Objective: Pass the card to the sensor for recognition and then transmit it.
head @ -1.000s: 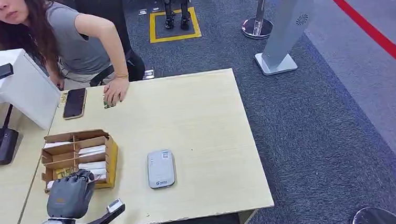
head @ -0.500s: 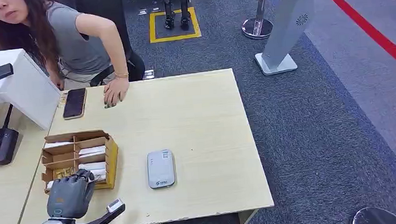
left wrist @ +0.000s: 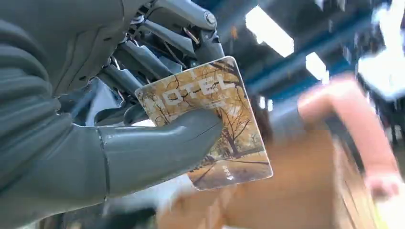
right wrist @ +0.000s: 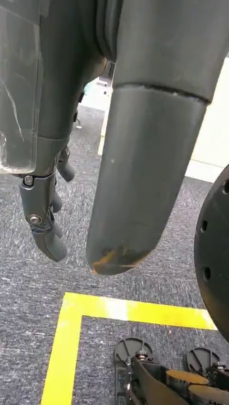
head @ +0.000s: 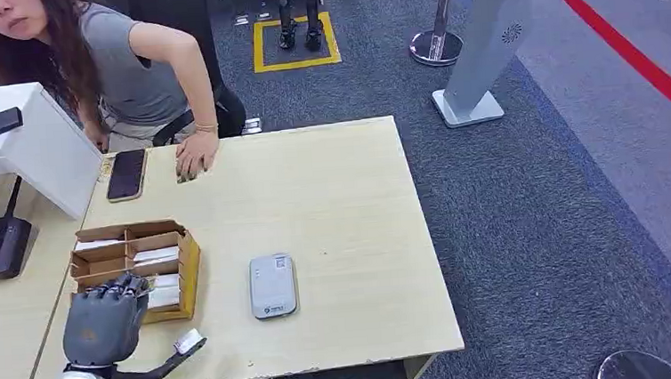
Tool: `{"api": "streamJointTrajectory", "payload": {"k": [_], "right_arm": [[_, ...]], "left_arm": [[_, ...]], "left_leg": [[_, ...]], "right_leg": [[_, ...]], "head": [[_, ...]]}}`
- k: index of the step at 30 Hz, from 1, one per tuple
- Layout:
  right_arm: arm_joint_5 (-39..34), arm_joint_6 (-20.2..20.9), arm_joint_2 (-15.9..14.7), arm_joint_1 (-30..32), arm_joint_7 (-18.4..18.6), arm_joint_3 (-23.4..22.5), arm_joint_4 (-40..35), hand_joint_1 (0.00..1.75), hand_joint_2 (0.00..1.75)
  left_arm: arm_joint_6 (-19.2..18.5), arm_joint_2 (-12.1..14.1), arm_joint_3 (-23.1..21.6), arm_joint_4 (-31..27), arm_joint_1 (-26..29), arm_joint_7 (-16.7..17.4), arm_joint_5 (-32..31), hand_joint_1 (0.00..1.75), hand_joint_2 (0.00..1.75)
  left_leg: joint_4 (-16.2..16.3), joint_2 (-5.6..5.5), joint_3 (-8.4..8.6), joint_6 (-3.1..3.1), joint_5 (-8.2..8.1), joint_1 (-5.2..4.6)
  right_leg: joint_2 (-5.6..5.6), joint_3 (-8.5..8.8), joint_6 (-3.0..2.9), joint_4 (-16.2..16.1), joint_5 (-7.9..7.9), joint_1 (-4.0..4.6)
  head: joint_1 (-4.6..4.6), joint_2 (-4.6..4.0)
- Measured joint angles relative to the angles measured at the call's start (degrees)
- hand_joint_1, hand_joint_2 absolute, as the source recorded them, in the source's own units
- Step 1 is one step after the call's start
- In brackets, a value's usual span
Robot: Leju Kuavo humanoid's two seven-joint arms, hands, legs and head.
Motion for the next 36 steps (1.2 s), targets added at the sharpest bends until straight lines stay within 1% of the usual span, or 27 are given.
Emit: {"api": "streamJointTrajectory", "payload": {"k": [4, 8, 11, 14, 16, 18, 21, 24, 27, 30, 33, 36], "right_arm": [[0.0, -0.1, 0.0, 0.0, 0.0, 0.0, 0.0, 0.0, 0.0], [0.3, -0.1, 0.0, 0.0, 0.0, 0.0, 0.0, 0.0, 0.0], [0.9, 0.0, 0.0, 0.0, 0.0, 0.3, 0.0, 0.0, 0.0], [1.6, 0.1, 0.0, 0.0, 0.0, 0.8, 0.0, 0.0, 0.0], [2.3, 0.1, 0.0, -0.1, 0.0, 1.4, 0.0, 0.0, 0.0], [2.5, 0.2, 0.0, -0.2, 0.0, 1.7, 0.0, 0.0, 0.0], [3.2, 0.4, 0.0, -0.3, 0.0, 2.4, 0.1, 0.0, 0.0], [3.4, 0.9, 0.0, -0.4, 0.2, 2.9, 0.1, 0.0, 0.0], [3.7, 1.0, 0.0, -0.8, 0.3, 3.2, 0.1, 0.0, 0.0], [4.0, 1.0, 0.0, -1.2, 0.4, 3.6, 0.1, 0.0, 0.0], [4.1, 1.0, 0.0, -1.3, 0.5, 3.8, 0.1, 0.0, 0.0], [3.9, 1.0, 0.0, -1.3, 0.4, 3.9, 0.1, 0.0, 0.0]], "left_arm": [[1.3, 3.2, 0.6, -8.1, 0.2, -0.4, -0.7, 1.75, 1.75], [1.8, 5.7, 2.1, -14.0, -0.6, -1.3, -3.1, 1.75, 1.75], [0.9, 7.9, 4.0, -16.2, -2.9, -1.3, -4.2, 1.75, 1.75], [-2.1, 10.1, 6.0, -16.0, -6.3, -2.2, -3.6, 1.75, 1.75], [-4.1, 11.8, 7.2, -13.8, -9.7, -2.8, -3.1, 1.75, 1.75], [-5.3, 13.2, 8.2, -10.2, -12.9, -3.7, -3.1, 1.75, 1.75], [-5.1, 15.0, 8.3, -4.5, -16.9, -4.9, -3.1, 1.75, 1.75], [-4.6, 16.0, 8.2, 0.3, -20.1, -6.1, -4.2, 1.75, 1.75], [-3.2, 16.2, 7.6, 5.3, -24.0, -7.3, -4.4, 1.75, 1.75], [-3.0, 15.7, 5.8, 9.4, -27.5, -7.4, -4.4, 1.75, 1.75], [-2.8, 15.2, 4.4, 11.6, -29.5, -7.4, -4.5, 1.75, 1.75], [-1.8, 14.2, 2.9, 12.5, -30.5, -7.4, -4.5, 1.75, 1.75]], "left_leg": [[0.0, -0.01, 0.0, 0.0, 0.0, 0.02], [0.0, -0.01, 0.0, -0.02, 0.02, 0.03], [0.0, -0.05, 0.0, -0.07, 0.05, 0.04], [0.0, -0.06, 0.0, -0.09, 0.09, 0.06], [0.0, -0.07, 0.0, -0.11, 0.13, 0.06], [0.0, -0.06, 0.01, -0.18, 0.17, 0.07], [0.0, -0.05, 0.01, -0.22, 0.2, 0.07], [0.0, -0.05, 0.0, -0.22, 0.21, 0.07], [0.0, -0.05, 0.0, -0.22, 0.21, 0.06], [0.0, -0.04, -0.01, -0.22, 0.21, 0.06], [0.0, 0.04, -0.01, -0.22, 0.21, 0.06], [0.0, 0.03, -0.01, -0.22, 0.2, 0.05]], "right_leg": [[-0.01, 0.0, 0.0, 0.0, 0.0, 0.01], [-0.01, 0.0, 0.0, 0.0, 0.0, 0.02], [-0.02, 0.01, -0.01, 0.0, 0.0, 0.03], [-0.02, 0.0, -0.04, 0.0, 0.03, 0.03], [-0.03, 0.0, -0.08, 0.0, 0.06, 0.03], [-0.02, -0.01, -0.14, 0.1, 0.1, 0.04], [-0.01, -0.03, -0.16, 0.1, 0.11, 0.04], [0.0, -0.07, -0.16, 0.1, 0.11, 0.04], [0.0, -0.09, -0.16, 0.1, 0.12, 0.04], [0.01, -0.08, -0.16, 0.1, 0.13, 0.04], [0.1, -0.1, -0.15, 0.1, 0.17, 0.03], [0.09, -0.13, -0.16, 0.1, 0.16, 0.03]], "head": [[0.02, 0.0], [0.04, 0.0], [0.0, 0.0], [0.0, 0.0], [0.0, 0.0], [-0.02, 0.0], [-0.04, 0.0], [-0.04, 0.0], [-0.04, 0.0], [-0.04, 0.0], [-0.02, 0.0], [-0.02, 0.0]]}}
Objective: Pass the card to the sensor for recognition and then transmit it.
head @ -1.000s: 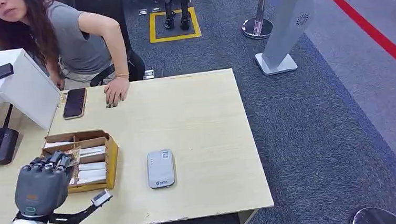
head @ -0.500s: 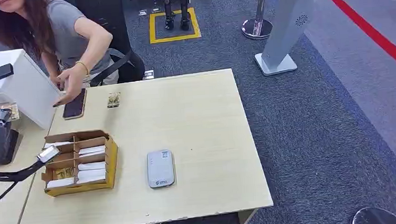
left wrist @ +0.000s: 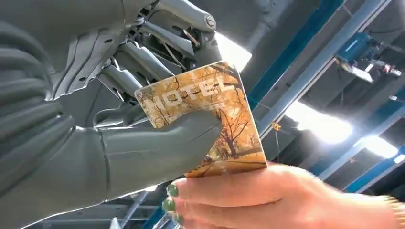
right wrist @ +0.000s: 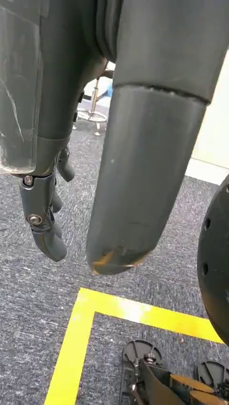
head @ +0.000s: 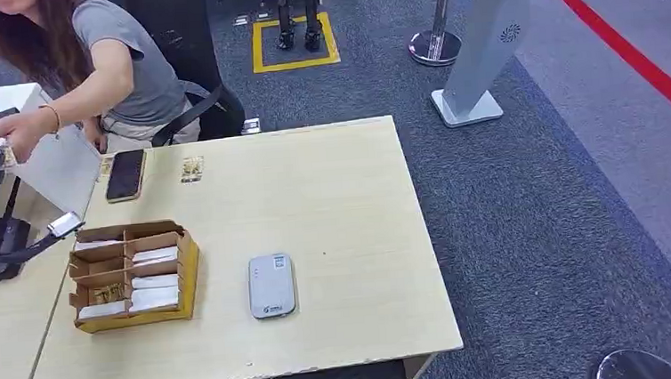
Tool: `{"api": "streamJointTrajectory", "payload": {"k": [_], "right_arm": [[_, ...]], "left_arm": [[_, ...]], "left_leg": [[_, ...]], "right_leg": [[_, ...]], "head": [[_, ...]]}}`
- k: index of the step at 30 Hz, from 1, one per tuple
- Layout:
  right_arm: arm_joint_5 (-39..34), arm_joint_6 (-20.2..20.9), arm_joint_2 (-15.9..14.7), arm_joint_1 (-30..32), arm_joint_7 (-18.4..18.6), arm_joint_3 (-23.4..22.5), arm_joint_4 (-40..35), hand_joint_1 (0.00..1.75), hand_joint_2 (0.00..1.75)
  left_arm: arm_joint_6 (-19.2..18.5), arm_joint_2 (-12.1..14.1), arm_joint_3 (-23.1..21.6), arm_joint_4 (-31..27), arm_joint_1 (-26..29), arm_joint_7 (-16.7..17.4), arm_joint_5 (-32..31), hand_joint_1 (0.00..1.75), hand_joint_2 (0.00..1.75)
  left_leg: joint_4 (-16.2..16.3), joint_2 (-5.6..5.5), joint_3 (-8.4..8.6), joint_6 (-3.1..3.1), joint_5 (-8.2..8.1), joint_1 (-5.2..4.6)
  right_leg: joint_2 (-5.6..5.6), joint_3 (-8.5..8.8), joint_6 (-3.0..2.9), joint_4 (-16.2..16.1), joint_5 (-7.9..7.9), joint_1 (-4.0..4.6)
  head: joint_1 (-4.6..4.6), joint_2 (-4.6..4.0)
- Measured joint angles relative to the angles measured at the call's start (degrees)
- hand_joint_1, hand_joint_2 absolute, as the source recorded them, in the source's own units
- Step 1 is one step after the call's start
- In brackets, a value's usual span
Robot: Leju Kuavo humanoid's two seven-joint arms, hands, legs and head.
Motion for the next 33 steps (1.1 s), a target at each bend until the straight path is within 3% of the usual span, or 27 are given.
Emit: {"api": "streamJointTrajectory", "payload": {"k": [8, 10, 24, 29, 33], "right_arm": [[-0.8, 0.0, 0.1, -0.1, -0.1, 0.0, 0.0, 0.0, 0.0], [-0.8, 0.0, 0.1, -0.1, -0.1, 0.0, 0.0, 0.0, 0.0], [-0.9, -0.4, 0.1, 0.2, -0.2, 0.0, 0.0, 0.0, 0.0], [-2.0, -1.2, 0.1, 0.6, -0.1, -0.2, 0.0, 0.0, 0.0], [-3.0, -1.4, 0.1, 0.8, 0.0, -0.9, 0.0, 0.0, 0.0]], "left_arm": [[0.4, -3.0, -3.0, 1.5, -1.8, 0.2, 0.0, 1.71, 1.75], [0.5, -3.4, -3.3, 1.7, -2.1, 0.3, 0.0, 0.0, 1.75], [4.5, -4.6, -4.0, 2.2, -1.0, 1.6, 0.9, 0.0, 1.75], [6.9, -4.5, -3.5, -3.4, 4.6, 2.0, 2.6, 0.0, 1.75], [8.7, -5.0, -2.3, -11.1, 10.7, 0.6, 7.6, 0.0, 1.75]], "left_leg": [[0.0, 0.05, 0.0, 0.0, 0.0, 0.0], [0.0, 0.05, 0.01, 0.0, 0.0, 0.01], [0.0, 0.05, -0.02, 0.0, 0.0, 0.01], [0.0, 0.05, -0.04, 0.0, -0.01, 0.0], [0.0, 0.07, -0.05, 0.02, -0.02, 0.0]], "right_leg": [[0.04, 0.0, 0.0, 0.0, 0.01, 0.0], [0.04, 0.0, 0.0, 0.0, 0.01, 0.0], [0.04, 0.0, 0.0, 0.0, 0.01, 0.0], [0.04, 0.0, 0.0, 0.0, 0.0, 0.0], [0.08, -0.01, 0.02, 0.0, -0.02, 0.0]], "head": [[-0.02, 0.0], [-0.02, 0.0], [0.0, 0.0], [0.0, 0.0], [0.0, 0.0]]}}
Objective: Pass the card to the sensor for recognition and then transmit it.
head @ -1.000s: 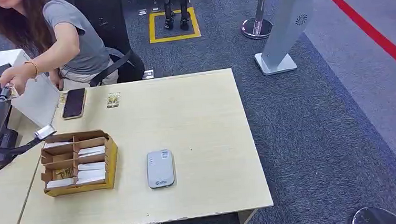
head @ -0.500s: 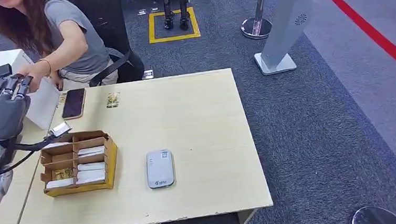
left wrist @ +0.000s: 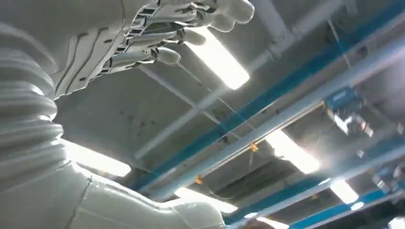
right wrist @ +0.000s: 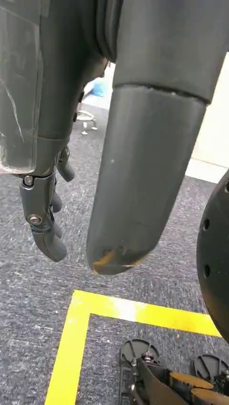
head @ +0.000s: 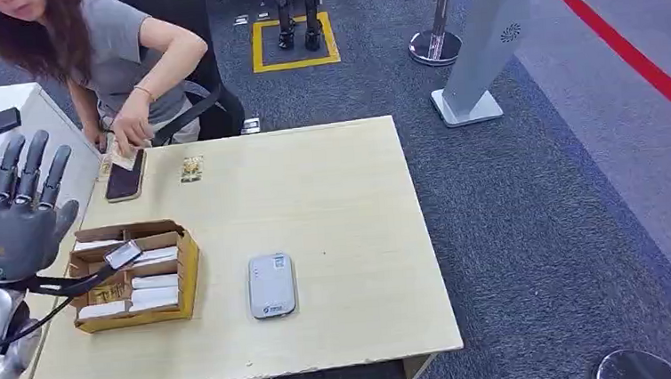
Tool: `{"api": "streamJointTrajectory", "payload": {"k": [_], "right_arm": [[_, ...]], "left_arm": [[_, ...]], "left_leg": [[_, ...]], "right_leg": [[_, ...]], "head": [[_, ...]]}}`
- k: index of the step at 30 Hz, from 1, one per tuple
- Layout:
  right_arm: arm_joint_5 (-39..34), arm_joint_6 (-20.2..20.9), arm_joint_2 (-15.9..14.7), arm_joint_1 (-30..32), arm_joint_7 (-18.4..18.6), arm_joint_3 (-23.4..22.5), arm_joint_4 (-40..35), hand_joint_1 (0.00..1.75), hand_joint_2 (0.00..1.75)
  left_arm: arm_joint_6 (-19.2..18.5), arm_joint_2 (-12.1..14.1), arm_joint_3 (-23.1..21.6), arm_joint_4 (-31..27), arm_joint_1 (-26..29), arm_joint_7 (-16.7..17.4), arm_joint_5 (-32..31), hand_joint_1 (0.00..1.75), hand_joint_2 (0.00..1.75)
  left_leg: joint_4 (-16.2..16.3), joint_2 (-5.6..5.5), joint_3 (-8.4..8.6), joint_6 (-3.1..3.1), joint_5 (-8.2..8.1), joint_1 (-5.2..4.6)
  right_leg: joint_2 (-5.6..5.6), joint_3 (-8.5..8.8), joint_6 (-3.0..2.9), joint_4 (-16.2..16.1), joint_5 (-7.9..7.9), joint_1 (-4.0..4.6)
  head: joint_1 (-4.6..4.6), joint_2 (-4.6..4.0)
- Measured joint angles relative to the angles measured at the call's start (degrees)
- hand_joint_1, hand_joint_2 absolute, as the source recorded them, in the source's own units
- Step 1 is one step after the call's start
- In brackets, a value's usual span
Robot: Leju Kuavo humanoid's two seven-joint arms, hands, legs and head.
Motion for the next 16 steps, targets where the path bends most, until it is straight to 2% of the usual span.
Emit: {"api": "streamJointTrajectory", "payload": {"k": [3, 7, 12, 14, 16], "right_arm": [[-0.1, -0.4, 0.0, 0.0, 0.1, -0.4, 0.0, 0.0, 0.0], [-0.9, -0.6, 0.0, 0.2, 0.4, -0.9, 0.0, 0.0, 0.0], [-0.9, -0.6, 0.0, 0.2, 0.4, -1.0, 0.0, 0.0, 0.0], [-0.9, -0.6, 0.0, 0.3, 0.4, -1.5, 0.0, 0.0, 0.0], [-1.0, -0.6, 0.0, 0.3, 0.3, -1.8, 0.0, 0.0, 0.0]], "left_arm": [[0.0, -0.6, 0.3, -4.7, 3.6, -1.6, 4.4, 0.0, 1.75], [0.0, -2.0, 1.1, -10.3, 7.4, -5.0, 13.5, 0.0, 1.75], [0.0, -2.1, 1.2, -10.7, 7.7, -5.3, 14.3, 0.0, 1.75], [-0.1, -3.3, 2.0, -14.7, 10.6, -7.0, 18.5, 0.0, 1.75], [-2.4, -4.1, 2.8, -16.6, 11.7, -9.2, 25.8, 0.0, 1.75]], "left_leg": [[0.0, -0.01, -0.01, 0.0, 0.0, 0.0], [0.0, -0.01, 0.0, 0.0, 0.0, 0.0], [0.0, -0.01, 0.0, 0.0, 0.0, 0.0], [0.0, -0.02, 0.0, 0.0, 0.0, 0.01], [0.0, -0.02, -0.01, 0.0, 0.0, 0.01]], "right_leg": [[-0.01, 0.0, 0.0, 0.0, 0.0, 0.0], [-0.01, 0.01, 0.01, 0.0, 0.01, 0.0], [-0.01, 0.01, 0.01, 0.0, 0.01, 0.0], [-0.02, 0.01, 0.0, 0.0, 0.01, 0.0], [-0.02, 0.01, 0.0, 0.0, 0.01, 0.0]], "head": [[0.0, 0.0], [0.0, 0.0], [0.02, 0.0], [0.02, 0.0], [0.02, 0.0]]}}
